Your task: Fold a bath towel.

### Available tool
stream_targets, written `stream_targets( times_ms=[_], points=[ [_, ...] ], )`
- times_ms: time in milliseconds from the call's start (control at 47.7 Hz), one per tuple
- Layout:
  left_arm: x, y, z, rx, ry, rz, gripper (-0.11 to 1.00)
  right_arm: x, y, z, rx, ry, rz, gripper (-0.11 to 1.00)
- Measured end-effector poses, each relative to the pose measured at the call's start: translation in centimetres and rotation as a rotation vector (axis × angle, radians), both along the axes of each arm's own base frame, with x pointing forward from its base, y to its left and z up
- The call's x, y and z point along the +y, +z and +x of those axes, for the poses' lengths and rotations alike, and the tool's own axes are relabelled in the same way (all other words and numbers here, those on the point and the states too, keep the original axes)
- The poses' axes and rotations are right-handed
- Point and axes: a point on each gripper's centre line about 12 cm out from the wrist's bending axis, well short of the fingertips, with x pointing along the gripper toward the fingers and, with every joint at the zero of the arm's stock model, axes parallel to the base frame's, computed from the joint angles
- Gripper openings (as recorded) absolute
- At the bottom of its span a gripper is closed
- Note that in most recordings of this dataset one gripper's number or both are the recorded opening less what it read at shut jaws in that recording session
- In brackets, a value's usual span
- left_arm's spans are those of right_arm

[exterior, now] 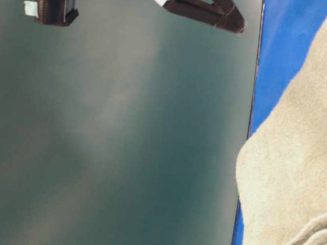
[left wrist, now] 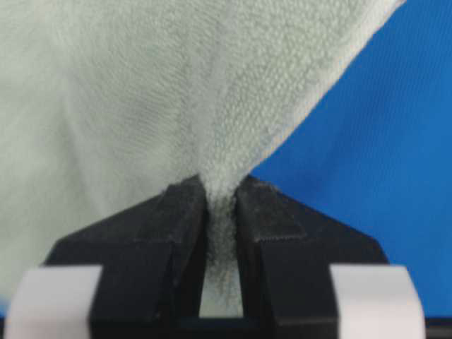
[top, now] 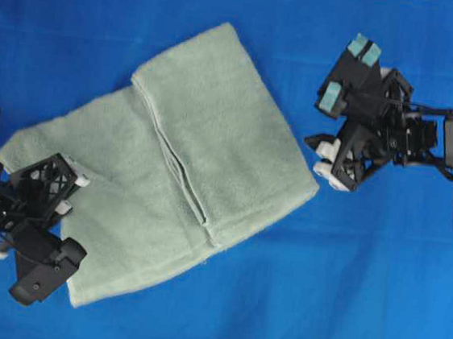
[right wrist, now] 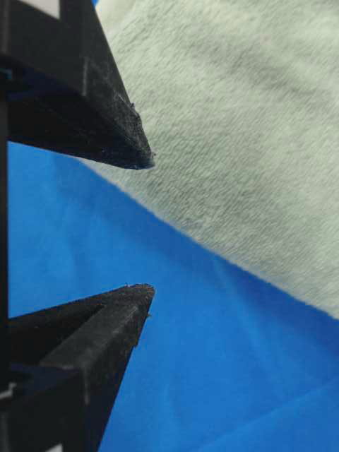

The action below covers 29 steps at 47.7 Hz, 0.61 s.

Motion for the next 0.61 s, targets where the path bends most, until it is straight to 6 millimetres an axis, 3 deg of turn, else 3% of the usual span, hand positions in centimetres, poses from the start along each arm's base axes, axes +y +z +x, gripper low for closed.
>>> stream_targets(
  times_ms=[147, 231, 441, 608],
  points=[
    [0.2, 5.0, 1.1, -0.007, -0.030, 0.048, 0.08, 0.0, 0.0, -0.7, 0.001, -0.001, -0.001, 0.65],
    [0.7, 6.5, 1.7, -0.015, -0.046, 0.062, 0.08, 0.0, 0.0, -1.0, -0.002, -0.001, -0.001, 0.65],
    [3.2, 6.7, 3.8, -0.010, -0.086, 0.096, 0.08, 0.1, 0.2, -2.1, -0.011, 0.001, -0.002, 0.65],
    [6.7, 6.2, 8.5, -0.065, -0.187, 0.134, 0.08, 0.2, 0.2, -2.9, -0.015, 0.008, -0.004, 0.65]
  ],
)
